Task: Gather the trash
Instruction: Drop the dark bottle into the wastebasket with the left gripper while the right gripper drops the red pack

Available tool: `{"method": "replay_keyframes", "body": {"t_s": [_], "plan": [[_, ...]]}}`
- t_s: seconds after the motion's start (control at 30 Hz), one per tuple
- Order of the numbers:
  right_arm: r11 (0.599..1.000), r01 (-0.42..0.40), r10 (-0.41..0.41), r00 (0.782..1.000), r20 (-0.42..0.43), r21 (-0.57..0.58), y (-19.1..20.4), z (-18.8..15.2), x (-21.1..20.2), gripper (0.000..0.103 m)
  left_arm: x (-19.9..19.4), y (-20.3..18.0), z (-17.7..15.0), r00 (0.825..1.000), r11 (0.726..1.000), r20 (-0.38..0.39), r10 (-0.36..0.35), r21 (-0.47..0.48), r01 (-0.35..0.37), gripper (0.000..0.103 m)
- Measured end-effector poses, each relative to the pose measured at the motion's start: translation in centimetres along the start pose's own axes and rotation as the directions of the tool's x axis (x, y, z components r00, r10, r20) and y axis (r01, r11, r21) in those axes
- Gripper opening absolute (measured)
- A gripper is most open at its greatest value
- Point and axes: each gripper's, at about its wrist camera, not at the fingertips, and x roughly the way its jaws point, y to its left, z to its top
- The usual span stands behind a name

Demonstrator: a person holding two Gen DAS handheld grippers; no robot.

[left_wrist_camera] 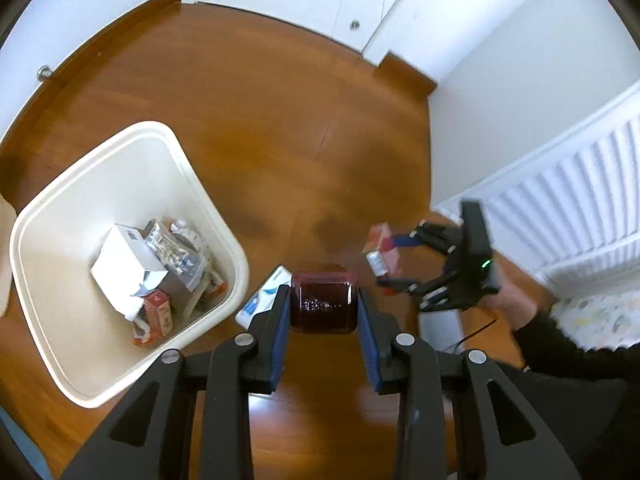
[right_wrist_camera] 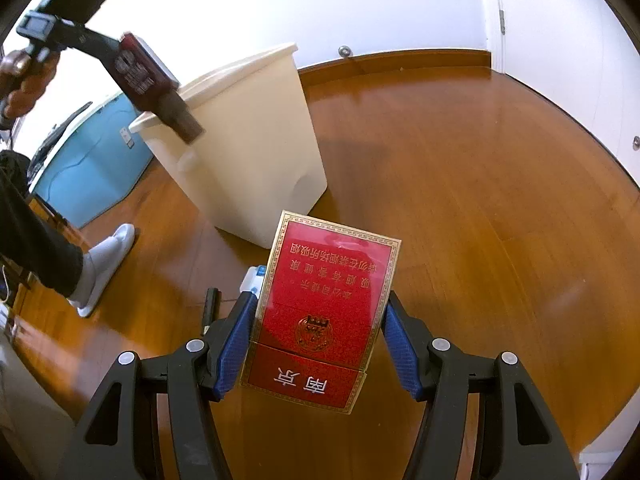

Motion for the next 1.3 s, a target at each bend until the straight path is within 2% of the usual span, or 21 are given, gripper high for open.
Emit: {"method": "replay_keyframes", "body": {"t_s": [0.1,0.17,0.27,0.3,0.37,0.43,0.57,0.63,0.7,0.73,0.8,0.87,0.93,0.97,1.0,1.07,1.1,1.17,1.23,1.27,1.3], "plan": [[1.000,0.003,-0.003,1.000,0.003,-0.003,0.1,-0.1,-0.2,0.064,-1.2,0.9,1.0,0.997,0.999,0.064,0.050,-0.012,-0.050,0.030],[1.000,0.002,-0.002,1.000,0.011,-0.001,0.2,0.1,-0.5,0.064,-2.1,3.4,2.0,0.987,0.991,0.101,0.126,-0.047,-0.122,0.030],[1.000,0.003,-0.003,1.000,0.028,0.002,0.1,0.7,-0.8,0.064,-1.3,7.8,2.8,0.970,0.967,0.078,0.232,-0.130,-0.221,0.030],[1.000,0.002,-0.002,0.999,0.032,0.002,0.1,0.9,-0.9,0.064,-0.3,9.1,2.9,0.965,0.958,0.058,0.254,-0.151,-0.243,0.030],[1.000,-0.001,0.001,0.999,0.037,-0.001,0.2,1.2,-0.8,0.064,3.3,12.1,2.4,0.957,0.940,-0.062,0.284,-0.179,-0.290,0.030],[1.000,-0.004,0.004,0.999,0.034,-0.011,0.6,1.4,-0.7,0.064,6.4,14.1,1.6,0.946,0.925,-0.146,0.291,-0.209,-0.317,0.030],[0.999,-0.007,0.008,1.000,0.025,-0.032,1.3,1.9,-0.3,0.064,11.0,17.2,0.4,0.930,0.896,-0.260,0.259,-0.295,-0.332,0.031],[0.999,-0.009,0.010,1.000,0.028,-0.046,1.6,2.4,-0.5,0.064,11.5,18.3,0.2,0.921,0.875,-0.282,0.267,-0.330,-0.355,0.031],[0.998,-0.016,0.018,0.998,0.052,-0.053,1.8,3.5,-1.1,0.064,10.8,18.5,0.2,0.923,0.876,-0.261,0.283,-0.321,-0.359,0.034],[0.998,-0.022,0.027,0.997,0.071,-0.058,1.9,4.4,-1.7,0.064,10.4,18.3,0.1,0.924,0.878,-0.248,0.291,-0.315,-0.361,0.044],[0.996,-0.028,0.037,0.992,0.118,-0.080,2.3,6.5,-2.8,0.064,8.7,17.9,-0.2,0.935,0.877,-0.195,0.297,-0.331,-0.348,0.057],[0.991,-0.033,0.054,0.985,0.164,-0.126,3.2,9.6,-3.9,0.064,6.1,17.1,-0.9,0.942,0.875,-0.106,0.319,-0.349,-0.336,0.058],[0.982,-0.043,0.081,0.975,0.206,-0.183,4.6,13.2,-4.7,0.064,4.0,16.0,-1.7,0.925,0.859,-0.035,0.380,-0.359,-0.366,0.063],[0.975,-0.054,0.103,0.969,0.226,-0.214,5.6,15.6,-4.9,0.064,3.5,15.6,-2.0,0.923,0.859,-0.019,0.384,-0.360,-0.364,0.063],[0.971,-0.064,0.120,0.964,0.238,-0.230,6.4,17.8,-4.7,0.064,2.2,14.7,-2.9,0.919,0.853,0.032,0.393,-0.385,-0.352,0.063],[0.968,-0.077,0.136,0.961,0.242,-0.237,7.7,21.6,-3.9,0.064,0.2,13.1,-5.0,0.906,0.843,0.116,0.408,-0.429,-0.325,0.064],[0.966,-0.097,0.156,0.958,0.239,-0.241,8.6,24.1,-3.1,0.064,-0.9,12.5,-6.5,0.889,0.829,0.157,0.430,-0.460,-0.320,0.064],[0.963,-0.126,0.178,0.960,0.214,-0.237,9.7,27.0,-1.3,0.064,-2.2,11.0,-10.2,0.842,0.782,0.207,0.497,-0.528,-0.332,0.067],[0.963,-0.123,0.155,0.981,0.118,-0.241,11.0,29.7,2.6,0.064,-2.1,9.3,-13.9,0.802,0.731,0.211,0.559,-0.583,-0.356,0.074],[0.963,-0.113,0.132,0.989,0.062,-0.244,11.6,30.4,4.6,0.064,-1.2,8.8,-15.1,0.797,0.717,0.195,0.572,-0.590,-0.370,0.075],[0.962,-0.108,0.110,0.994,-0.004,-0.250,12.0,30.9,6.8,0.064,0.4,8.2,-16.9,0.801,0.706,0.158,0.577,-0.589,-0.393,0.075]]}}
